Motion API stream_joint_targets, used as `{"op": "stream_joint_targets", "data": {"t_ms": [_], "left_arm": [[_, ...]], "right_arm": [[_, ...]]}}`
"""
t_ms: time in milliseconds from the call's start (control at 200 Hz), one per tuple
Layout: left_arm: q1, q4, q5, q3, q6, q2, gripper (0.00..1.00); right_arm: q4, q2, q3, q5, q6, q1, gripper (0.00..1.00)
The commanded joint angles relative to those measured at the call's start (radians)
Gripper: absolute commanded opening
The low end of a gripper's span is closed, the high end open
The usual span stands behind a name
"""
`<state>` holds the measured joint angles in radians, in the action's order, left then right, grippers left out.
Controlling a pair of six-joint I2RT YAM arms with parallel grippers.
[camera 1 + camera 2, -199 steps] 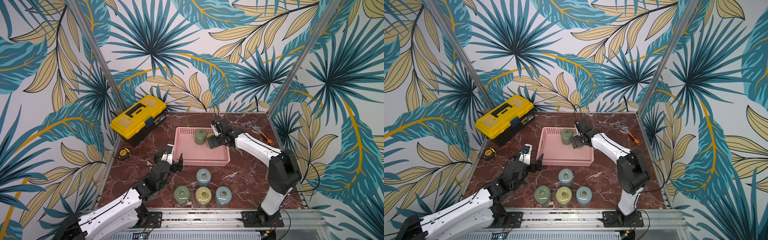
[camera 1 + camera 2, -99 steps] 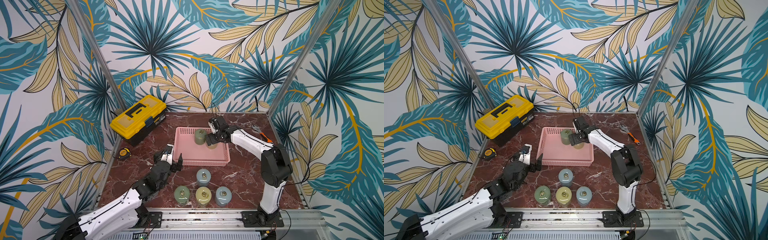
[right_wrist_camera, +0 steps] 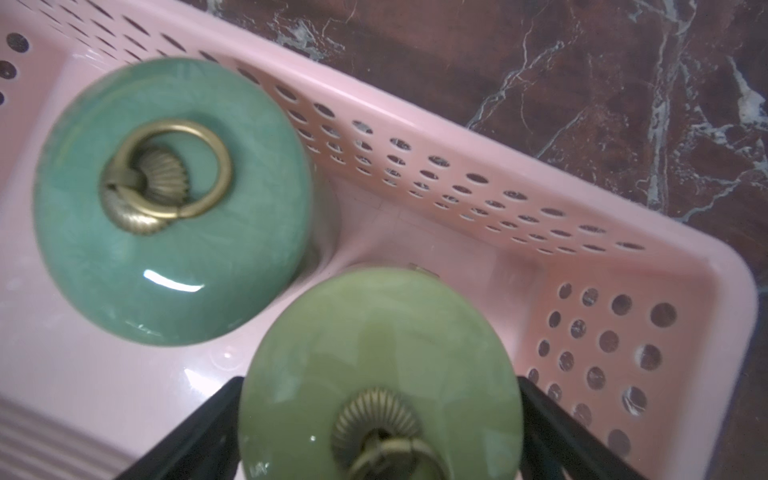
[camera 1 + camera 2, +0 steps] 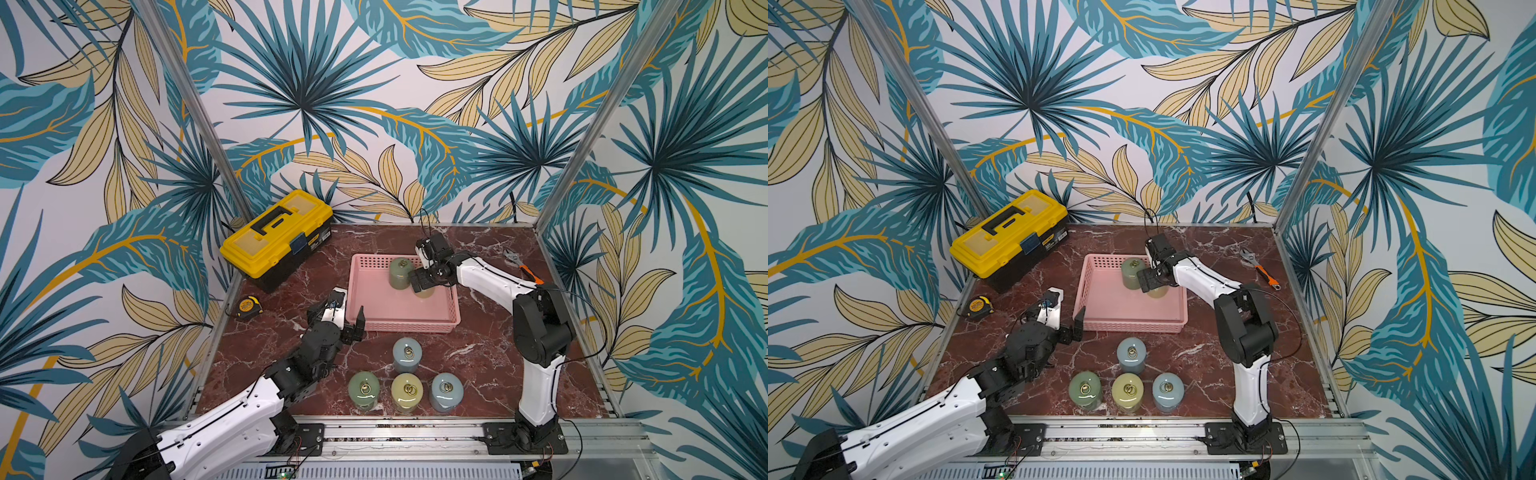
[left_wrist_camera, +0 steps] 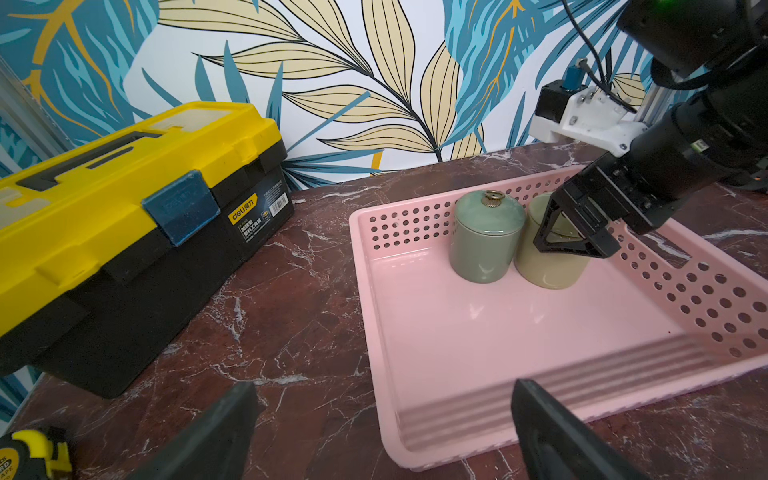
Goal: Take the tea canister out of the basket
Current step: Pick up the tea canister from the basket.
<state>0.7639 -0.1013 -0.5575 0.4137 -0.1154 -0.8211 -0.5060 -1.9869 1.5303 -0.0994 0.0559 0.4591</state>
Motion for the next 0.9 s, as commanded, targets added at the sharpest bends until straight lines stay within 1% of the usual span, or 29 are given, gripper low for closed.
{"op": "stream_joint_targets", "data": {"t_ms": [0,255,310,391,441,591,896], "left_arm": [[-0.006,-0.028,-0.004,-0.032,0.014,-0.002,1.0],[-0.006,-0.029,-0.005,-0.032,0.016,-0.005,1.0],[-0.006,-0.028,-0.007,-0.032,0.016,-0.004,1.0],[-0.005,-0.029,-0.008,-0.033,0.015,-0.005,1.0],[-0.006,-0.03,-0.009,-0.033,0.016,-0.005,1.0],[-0.005,-0.031,-0.009,-0.033,0.017,-0.006,1.0],[-0.006,-0.037,-0.007,-0.032,0.014,-0.026,1.0]], "right_arm": [[-0.006,-0.026,0.02,0.016,0.012,-0.005,0.97],[-0.006,-0.034,0.021,0.032,0.016,-0.01,0.91],[-0.007,-0.036,0.021,0.037,0.015,-0.01,0.86],[-0.009,-0.033,0.019,0.038,0.018,-0.011,0.73],[-0.009,-0.03,0.017,0.031,0.02,-0.011,0.68],[-0.013,-0.013,0.01,0.027,0.022,-0.011,0.64],[-0.029,0.055,0.01,0.007,0.034,-0.011,0.62]]}}
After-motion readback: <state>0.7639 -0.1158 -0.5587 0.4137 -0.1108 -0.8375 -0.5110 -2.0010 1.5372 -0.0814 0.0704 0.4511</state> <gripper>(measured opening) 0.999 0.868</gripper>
